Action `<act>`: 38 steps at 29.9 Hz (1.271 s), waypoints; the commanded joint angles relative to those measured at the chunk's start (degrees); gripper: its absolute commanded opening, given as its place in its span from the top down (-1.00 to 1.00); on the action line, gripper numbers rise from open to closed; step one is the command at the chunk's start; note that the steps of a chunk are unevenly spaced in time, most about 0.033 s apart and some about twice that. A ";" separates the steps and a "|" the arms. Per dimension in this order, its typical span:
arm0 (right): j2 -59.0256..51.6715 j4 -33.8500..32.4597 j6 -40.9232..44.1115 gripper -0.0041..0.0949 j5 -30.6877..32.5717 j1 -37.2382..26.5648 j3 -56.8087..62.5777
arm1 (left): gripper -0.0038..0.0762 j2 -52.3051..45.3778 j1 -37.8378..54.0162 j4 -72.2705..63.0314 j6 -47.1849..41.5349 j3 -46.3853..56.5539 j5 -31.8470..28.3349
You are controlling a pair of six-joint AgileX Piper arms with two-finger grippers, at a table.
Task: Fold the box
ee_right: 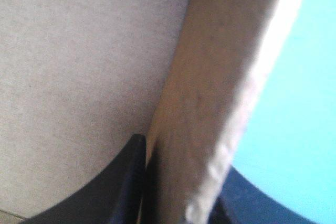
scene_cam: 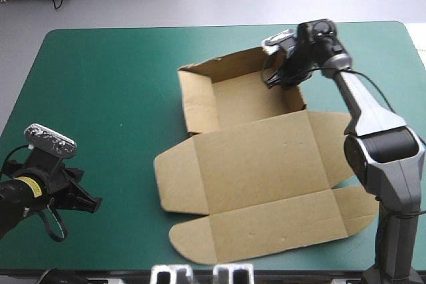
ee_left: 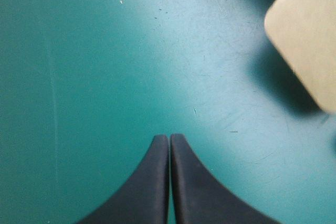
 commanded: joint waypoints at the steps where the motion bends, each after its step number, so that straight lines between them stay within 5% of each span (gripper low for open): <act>1: -3.71 -2.67 -0.44 0.97 0.31 -11.08 -4.43 | 0.91 -0.10 -0.17 1.22 1.48 -1.29 2.51; 8: -3.11 7.68 -2.63 0.97 0.07 -31.39 -4.70 | 0.91 -0.10 -0.17 2.23 1.48 -1.29 2.51; 12: -2.13 9.37 -3.76 0.97 0.42 -37.47 -4.59 | 0.91 -0.10 -0.17 2.23 1.48 -1.53 2.51; 21: 0.78 9.68 -8.07 0.97 -0.28 -39.68 -4.59 | 0.91 -0.10 -0.17 2.12 1.48 -1.62 2.51; 26: 1.21 4.08 -8.82 0.93 -1.16 -39.78 -4.59 | 0.91 -0.10 -0.17 2.03 1.33 -1.62 2.51; 29: 1.21 5.21 -9.39 0.69 -1.63 -40.30 -4.59 | 0.91 -0.10 -0.17 1.80 1.11 -1.62 2.42; 36: 0.46 4.67 -6.40 -0.46 -2.80 -41.77 -4.81 | 0.91 -0.10 -0.17 1.87 1.04 -1.62 2.18; 38: -0.29 1.92 -3.80 -0.58 -3.68 -42.02 -4.91 | 0.91 -0.10 -0.17 1.87 0.94 -1.62 1.94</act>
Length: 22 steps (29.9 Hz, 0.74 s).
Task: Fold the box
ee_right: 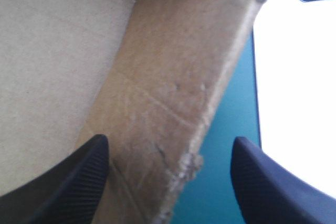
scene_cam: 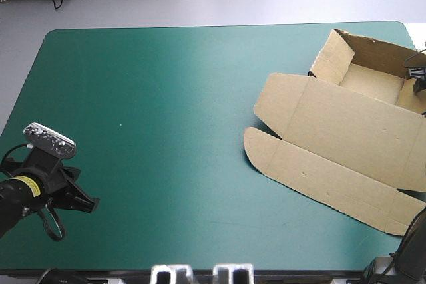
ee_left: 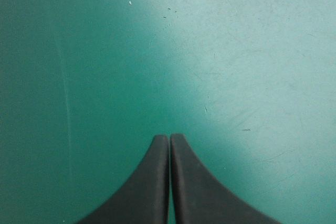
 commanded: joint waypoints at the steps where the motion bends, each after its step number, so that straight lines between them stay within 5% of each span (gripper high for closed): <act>1: -5.68 -4.12 3.60 -0.58 -2.47 -1.09 -2.42 | 0.91 -0.10 -0.17 0.23 -0.50 -1.62 1.81; 6: -10.34 0.86 3.63 -0.57 -3.28 -1.37 -4.88 | 0.91 -0.10 -0.17 0.86 -1.30 -1.62 1.54; 13: -20.81 30.52 -8.57 -0.38 2.32 0.80 -7.42 | 0.91 -0.10 -0.17 1.23 -2.35 -1.62 1.27; 17: -28.18 29.30 -9.43 -0.08 2.24 8.31 -6.86 | 0.91 -0.10 -0.17 1.32 -3.11 -1.62 0.74; 22: -35.98 23.62 -8.57 0.58 2.24 21.48 -5.44 | 0.91 -0.10 -0.17 1.32 -3.11 -1.42 -0.37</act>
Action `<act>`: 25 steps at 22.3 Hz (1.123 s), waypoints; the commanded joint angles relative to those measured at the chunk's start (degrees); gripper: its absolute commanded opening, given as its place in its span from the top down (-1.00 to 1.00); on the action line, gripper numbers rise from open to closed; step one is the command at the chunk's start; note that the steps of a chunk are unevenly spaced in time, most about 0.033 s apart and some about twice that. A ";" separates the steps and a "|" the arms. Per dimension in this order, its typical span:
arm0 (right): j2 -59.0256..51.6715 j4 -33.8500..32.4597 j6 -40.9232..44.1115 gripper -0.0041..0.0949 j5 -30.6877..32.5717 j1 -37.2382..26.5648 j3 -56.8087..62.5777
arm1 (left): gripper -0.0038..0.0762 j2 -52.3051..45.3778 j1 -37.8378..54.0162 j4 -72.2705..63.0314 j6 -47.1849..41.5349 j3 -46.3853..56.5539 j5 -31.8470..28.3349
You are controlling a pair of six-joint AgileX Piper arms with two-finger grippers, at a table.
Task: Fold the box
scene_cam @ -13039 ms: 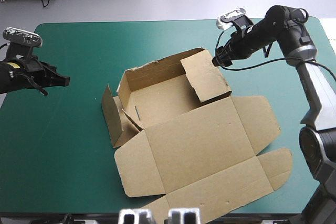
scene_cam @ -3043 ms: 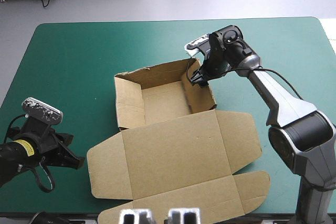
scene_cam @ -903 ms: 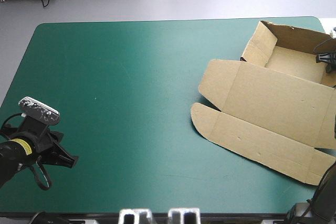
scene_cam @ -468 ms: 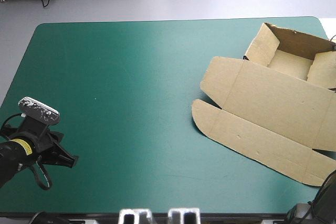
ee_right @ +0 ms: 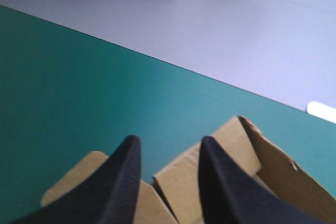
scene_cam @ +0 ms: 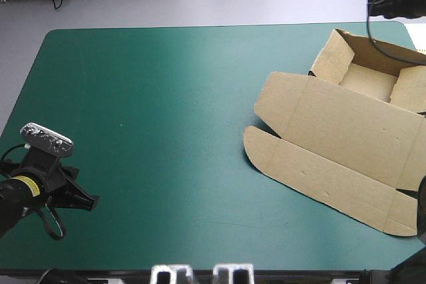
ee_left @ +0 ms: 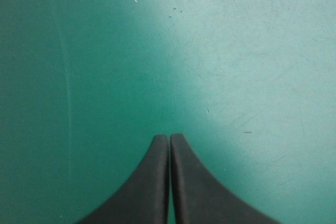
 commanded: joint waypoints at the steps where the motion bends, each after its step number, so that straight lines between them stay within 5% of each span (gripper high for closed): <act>1: -7.24 -2.39 -0.54 0.74 0.67 8.25 1.05 | 0.91 -0.10 -0.17 0.53 -0.72 -1.42 -0.52; 3: -9.77 -4.91 -0.28 0.96 0.67 13.92 3.13 | 0.92 -0.10 -0.17 0.17 -0.72 -1.42 -0.87; 8: -18.20 -16.19 4.66 0.97 0.67 25.77 19.83 | 0.92 -0.10 -0.17 -2.17 -0.48 -1.42 -0.30; 17: -47.22 -20.64 7.41 0.97 -4.68 26.56 64.86 | 0.93 -0.10 -0.17 -4.54 0.82 4.70 -1.50; 25: -63.64 -24.69 12.14 0.97 -8.17 26.56 81.67 | 0.93 -0.23 -0.17 -7.66 0.82 5.82 -2.25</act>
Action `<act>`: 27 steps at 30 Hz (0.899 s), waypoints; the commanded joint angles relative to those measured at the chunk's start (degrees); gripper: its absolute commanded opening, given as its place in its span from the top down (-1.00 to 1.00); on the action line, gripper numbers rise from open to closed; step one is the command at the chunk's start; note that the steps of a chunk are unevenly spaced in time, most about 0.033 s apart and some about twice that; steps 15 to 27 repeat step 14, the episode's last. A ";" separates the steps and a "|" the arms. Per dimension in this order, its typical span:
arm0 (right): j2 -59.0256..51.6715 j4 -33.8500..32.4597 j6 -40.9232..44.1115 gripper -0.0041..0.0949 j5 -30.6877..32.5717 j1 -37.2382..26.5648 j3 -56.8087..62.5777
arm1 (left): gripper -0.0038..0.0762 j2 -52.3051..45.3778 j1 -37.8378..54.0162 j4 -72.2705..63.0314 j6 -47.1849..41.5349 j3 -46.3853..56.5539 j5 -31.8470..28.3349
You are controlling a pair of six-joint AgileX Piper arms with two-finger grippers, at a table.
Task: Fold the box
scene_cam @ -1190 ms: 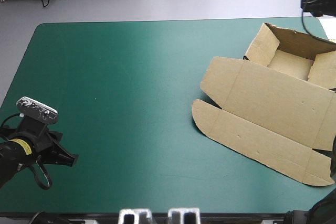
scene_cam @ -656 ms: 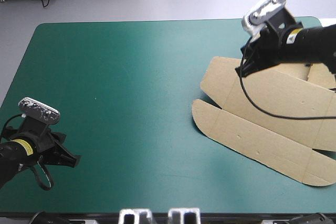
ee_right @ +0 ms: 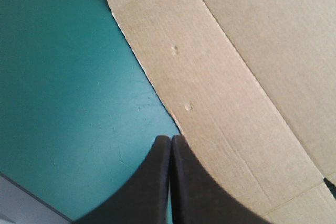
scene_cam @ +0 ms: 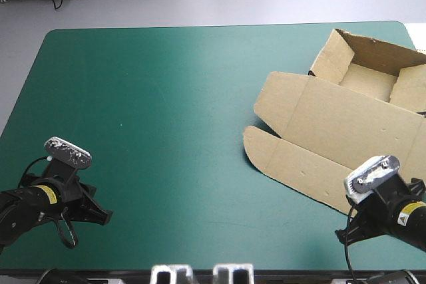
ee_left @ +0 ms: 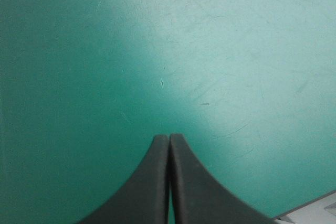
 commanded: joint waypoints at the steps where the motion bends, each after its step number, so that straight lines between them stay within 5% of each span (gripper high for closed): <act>1: -2.77 -0.56 0.42 0.97 -5.40 0.01 3.24 | 0.93 -0.36 -0.17 -0.91 -0.11 -0.49 -1.89; 13: -3.43 -0.14 0.42 0.97 -9.82 0.01 6.14 | 0.93 -9.75 -0.17 -1.62 -0.17 3.87 -5.55; 27: -3.43 -0.14 0.42 0.97 -9.95 0.01 6.14 | 0.93 -9.75 -0.17 -1.62 -0.17 3.87 -5.55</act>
